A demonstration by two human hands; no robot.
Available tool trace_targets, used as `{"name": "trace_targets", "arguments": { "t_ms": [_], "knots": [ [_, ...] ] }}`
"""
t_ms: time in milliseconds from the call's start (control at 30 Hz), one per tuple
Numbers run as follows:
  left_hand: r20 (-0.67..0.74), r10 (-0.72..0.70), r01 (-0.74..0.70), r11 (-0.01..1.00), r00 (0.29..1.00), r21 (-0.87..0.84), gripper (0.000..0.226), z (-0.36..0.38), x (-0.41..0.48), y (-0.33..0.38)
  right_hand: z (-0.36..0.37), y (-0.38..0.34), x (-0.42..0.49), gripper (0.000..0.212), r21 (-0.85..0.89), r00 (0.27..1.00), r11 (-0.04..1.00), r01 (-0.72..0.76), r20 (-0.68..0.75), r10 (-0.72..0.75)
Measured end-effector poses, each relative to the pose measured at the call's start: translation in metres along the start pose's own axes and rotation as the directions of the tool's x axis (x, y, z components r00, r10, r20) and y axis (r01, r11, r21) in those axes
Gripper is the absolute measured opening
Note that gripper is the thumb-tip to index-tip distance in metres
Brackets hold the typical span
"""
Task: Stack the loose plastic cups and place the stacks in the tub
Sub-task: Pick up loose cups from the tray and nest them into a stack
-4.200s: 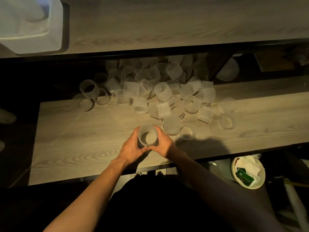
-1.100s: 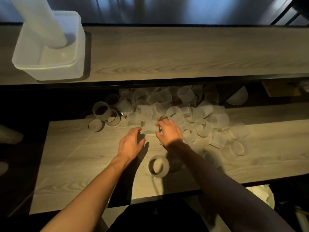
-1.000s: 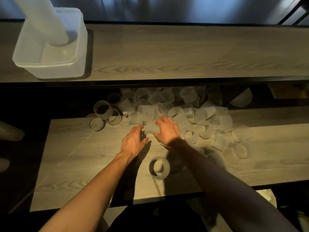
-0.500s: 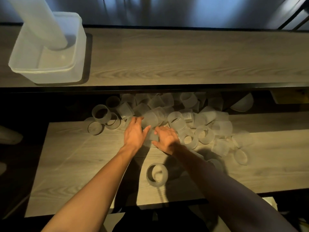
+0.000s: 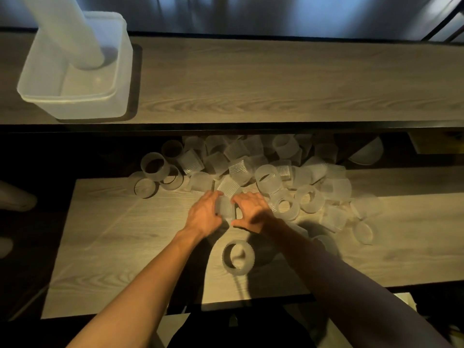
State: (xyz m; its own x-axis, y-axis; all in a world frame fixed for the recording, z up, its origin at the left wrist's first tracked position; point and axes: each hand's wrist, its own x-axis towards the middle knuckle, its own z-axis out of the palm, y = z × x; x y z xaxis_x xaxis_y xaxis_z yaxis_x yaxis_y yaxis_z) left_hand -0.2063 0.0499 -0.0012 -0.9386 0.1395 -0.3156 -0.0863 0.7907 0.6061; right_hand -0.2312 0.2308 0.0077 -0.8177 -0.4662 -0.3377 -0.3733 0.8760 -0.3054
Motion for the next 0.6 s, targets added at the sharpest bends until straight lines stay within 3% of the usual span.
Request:
{"name": "trace_targets", "arguments": {
  "t_ms": [133, 300, 367, 467, 600],
  "knots": [
    [0.008, 0.011, -0.011, 0.999, 1.0, 0.048, 0.081, 0.006, -0.011, -0.015, 0.004, -0.007, 0.004, 0.043, 0.035, 0.998, 0.999, 0.03, -0.048, -0.028],
    [-0.139, -0.125, 0.116, 0.991, 0.982, -0.068, 0.042, -0.003, -0.026, -0.03, 0.002, -0.02, 0.005, 0.04, 0.225, 0.999, 0.974, 0.036, -0.01, -0.034],
    [-0.175, -0.195, 0.177, 0.978, 0.965, -0.11, 0.027, -0.008, -0.032, -0.041, -0.001, -0.027, 0.006, 0.035, 0.317, 0.998, 0.948, -0.011, -0.063, 0.033],
    [-0.214, -0.26, 0.249, 0.966, 0.942, -0.076, 0.03, -0.011, -0.039, -0.06, -0.008, -0.03, 0.012, 0.038, 0.299, 0.961, 0.948, -0.112, -0.211, 0.18],
    [-0.193, -0.334, 0.33, 0.942, 0.922, -0.055, 0.031, -0.01, -0.041, -0.073, -0.009, -0.028, 0.024, 0.049, 0.167, 0.926, 0.935, -0.314, -0.165, 0.34]
  ]
}}
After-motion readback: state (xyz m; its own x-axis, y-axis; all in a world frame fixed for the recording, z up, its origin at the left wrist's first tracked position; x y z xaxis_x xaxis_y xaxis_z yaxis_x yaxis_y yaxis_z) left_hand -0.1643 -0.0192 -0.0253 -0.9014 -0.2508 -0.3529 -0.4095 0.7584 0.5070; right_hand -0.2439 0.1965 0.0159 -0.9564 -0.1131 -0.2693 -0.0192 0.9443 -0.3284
